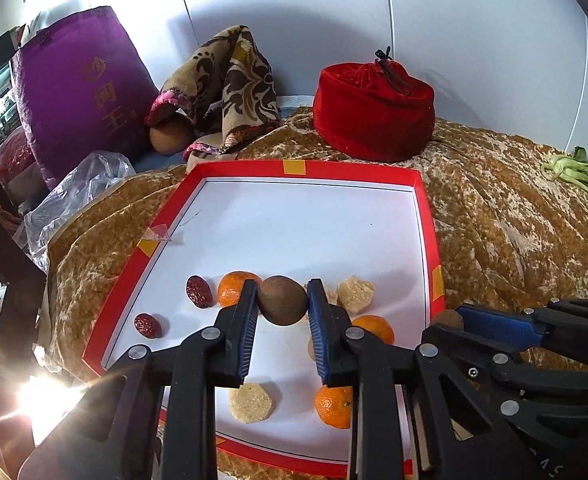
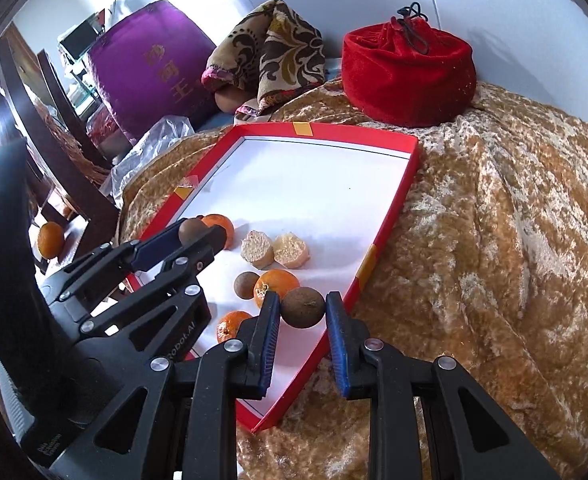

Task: Organize fruits
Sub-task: 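Carry both brown nuts over the red-framed tray with both tools, then open both tools to release the brown nuts onto the tray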

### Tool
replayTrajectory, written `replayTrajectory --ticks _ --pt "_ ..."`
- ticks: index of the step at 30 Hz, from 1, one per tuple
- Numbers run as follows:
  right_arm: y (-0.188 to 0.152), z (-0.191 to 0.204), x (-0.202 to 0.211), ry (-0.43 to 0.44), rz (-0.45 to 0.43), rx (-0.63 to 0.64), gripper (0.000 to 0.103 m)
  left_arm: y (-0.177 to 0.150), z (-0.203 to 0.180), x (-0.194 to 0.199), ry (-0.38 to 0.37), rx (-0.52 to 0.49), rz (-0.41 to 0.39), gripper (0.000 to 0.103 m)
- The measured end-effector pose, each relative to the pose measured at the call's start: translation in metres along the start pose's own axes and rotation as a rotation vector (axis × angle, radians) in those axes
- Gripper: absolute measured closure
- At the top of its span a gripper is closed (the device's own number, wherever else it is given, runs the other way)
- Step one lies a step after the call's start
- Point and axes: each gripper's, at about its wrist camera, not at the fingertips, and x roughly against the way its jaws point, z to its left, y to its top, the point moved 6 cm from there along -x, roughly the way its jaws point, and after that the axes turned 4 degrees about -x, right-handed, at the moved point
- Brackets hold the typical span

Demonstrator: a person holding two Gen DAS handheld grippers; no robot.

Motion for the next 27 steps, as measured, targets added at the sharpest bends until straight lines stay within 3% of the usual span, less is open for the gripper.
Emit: replayTrajectory --ticks 11,27 --pt "-0.001 0.005 -0.02 -0.062 0.002 0.05 0.079 0.003 0.023 0.013 0.017 0.058 -0.085 0.08" --pt "0.003 0.02 -0.032 -0.095 -0.033 0.125 0.076 -0.002 0.048 0.005 0.09 0.116 -0.055 0.08"
